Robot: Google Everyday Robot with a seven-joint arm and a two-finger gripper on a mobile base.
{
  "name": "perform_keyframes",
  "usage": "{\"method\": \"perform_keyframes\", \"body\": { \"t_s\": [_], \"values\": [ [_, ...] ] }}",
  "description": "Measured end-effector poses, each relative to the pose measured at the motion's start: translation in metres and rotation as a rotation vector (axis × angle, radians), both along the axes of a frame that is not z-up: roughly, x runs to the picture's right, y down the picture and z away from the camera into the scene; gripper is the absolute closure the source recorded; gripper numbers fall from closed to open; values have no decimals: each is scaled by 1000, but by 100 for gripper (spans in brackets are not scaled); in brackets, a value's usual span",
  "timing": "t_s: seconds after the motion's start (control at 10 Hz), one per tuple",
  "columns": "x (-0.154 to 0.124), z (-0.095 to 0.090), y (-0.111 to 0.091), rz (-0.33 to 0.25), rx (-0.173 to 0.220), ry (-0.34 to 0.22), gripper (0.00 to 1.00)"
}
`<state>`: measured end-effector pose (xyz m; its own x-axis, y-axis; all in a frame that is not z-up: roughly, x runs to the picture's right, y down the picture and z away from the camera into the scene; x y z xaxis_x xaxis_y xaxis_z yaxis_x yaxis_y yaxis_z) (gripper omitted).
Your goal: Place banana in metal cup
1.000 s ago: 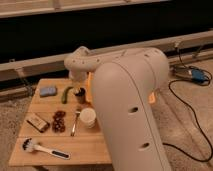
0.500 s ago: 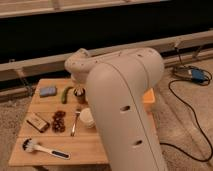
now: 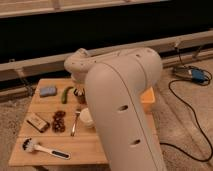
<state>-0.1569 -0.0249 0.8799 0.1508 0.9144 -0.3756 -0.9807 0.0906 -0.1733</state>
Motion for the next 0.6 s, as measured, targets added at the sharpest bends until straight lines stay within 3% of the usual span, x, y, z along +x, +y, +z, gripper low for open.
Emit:
{"method": "perform_keyframes", "body": {
  "t_s": [0.2,0.6],
  "values": [
    [-3,-2,2,-15,-5,-10,20],
    [-16,-17,7,-84,-42,-82,20]
  ]
}}
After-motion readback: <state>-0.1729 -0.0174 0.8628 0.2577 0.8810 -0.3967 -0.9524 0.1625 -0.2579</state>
